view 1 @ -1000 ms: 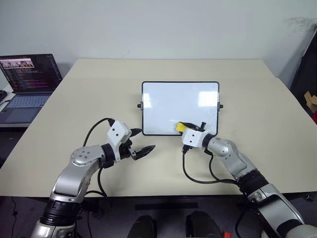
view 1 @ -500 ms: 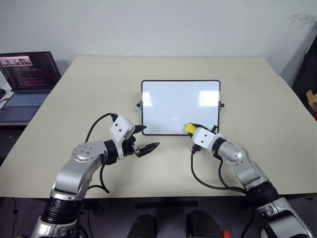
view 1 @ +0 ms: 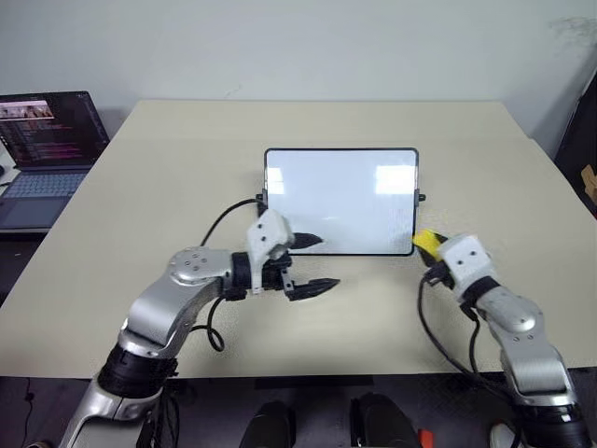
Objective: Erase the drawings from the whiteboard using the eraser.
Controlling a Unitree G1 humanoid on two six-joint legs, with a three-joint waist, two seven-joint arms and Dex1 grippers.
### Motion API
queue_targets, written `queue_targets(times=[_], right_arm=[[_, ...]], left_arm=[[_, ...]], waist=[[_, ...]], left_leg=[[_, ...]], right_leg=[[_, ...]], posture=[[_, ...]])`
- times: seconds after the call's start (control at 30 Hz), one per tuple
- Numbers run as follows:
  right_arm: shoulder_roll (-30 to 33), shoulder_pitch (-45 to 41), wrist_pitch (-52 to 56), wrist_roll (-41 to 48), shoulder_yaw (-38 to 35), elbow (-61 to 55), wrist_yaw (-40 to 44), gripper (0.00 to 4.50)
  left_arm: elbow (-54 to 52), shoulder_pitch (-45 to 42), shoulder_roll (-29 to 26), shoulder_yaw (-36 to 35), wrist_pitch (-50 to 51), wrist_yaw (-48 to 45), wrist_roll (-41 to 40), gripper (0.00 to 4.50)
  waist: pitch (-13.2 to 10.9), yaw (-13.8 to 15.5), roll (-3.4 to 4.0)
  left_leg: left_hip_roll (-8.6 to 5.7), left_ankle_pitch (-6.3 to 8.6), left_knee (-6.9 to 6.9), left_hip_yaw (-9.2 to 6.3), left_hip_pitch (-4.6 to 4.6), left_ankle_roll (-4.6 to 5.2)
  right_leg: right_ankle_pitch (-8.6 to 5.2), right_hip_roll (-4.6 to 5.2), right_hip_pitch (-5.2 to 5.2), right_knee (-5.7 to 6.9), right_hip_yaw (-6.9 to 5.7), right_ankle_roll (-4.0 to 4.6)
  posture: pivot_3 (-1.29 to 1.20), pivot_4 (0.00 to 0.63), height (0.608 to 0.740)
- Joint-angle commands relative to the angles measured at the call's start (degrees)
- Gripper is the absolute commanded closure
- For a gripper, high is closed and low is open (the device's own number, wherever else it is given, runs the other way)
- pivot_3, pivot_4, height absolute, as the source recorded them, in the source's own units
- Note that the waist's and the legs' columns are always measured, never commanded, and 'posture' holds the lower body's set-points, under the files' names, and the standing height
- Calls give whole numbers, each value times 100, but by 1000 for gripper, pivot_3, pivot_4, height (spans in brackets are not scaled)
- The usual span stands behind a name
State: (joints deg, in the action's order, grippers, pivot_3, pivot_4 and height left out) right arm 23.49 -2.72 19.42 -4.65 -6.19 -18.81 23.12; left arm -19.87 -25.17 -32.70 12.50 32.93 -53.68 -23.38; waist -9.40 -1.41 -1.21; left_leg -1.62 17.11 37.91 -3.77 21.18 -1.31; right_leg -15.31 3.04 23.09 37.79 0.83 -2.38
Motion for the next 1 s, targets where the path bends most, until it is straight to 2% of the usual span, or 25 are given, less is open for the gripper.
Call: queue_targets(times=[0.03,0.23,0.5,0.7,1.0], right_arm=[[-197,-18,651,357,-471,-319,-293,3252],[-482,-262,1593,797,-871,-311,-610,3252],[-615,-653,2549,1298,-1238,-217,-952,3252],[-600,-789,2624,1429,-1424,-69,-1154,3252],[-615,-919,2383,1609,-1547,170,-1316,223]], left_arm=[[155,-406,213,369,-305,-256,155,0],[761,-936,650,770,-684,-539,374,0],[1384,-1089,923,980,-1237,-861,677,0],[1519,-1059,1025,961,-1431,-941,792,0],[1342,-848,1067,863,-1424,-806,828,0]], waist=[[0,-11,0],[-1,-24,2],[-2,-25,5],[-2,-23,5],[-1,-26,7]], left_leg=[[0,0,0,6,-3,0],[0,0,1,12,-5,2],[0,0,2,16,-6,3],[0,0,3,14,-5,4],[0,0,4,18,-7,5]], right_leg=[[0,0,0,2,4,0],[0,-7,3,10,6,0],[0,-21,5,13,7,0],[0,-20,5,14,8,-1],[0,-21,5,19,9,-1]], posture=[[0,150,740],[0,150,740],[0,150,740],[0,150,740],[0,150,740]])
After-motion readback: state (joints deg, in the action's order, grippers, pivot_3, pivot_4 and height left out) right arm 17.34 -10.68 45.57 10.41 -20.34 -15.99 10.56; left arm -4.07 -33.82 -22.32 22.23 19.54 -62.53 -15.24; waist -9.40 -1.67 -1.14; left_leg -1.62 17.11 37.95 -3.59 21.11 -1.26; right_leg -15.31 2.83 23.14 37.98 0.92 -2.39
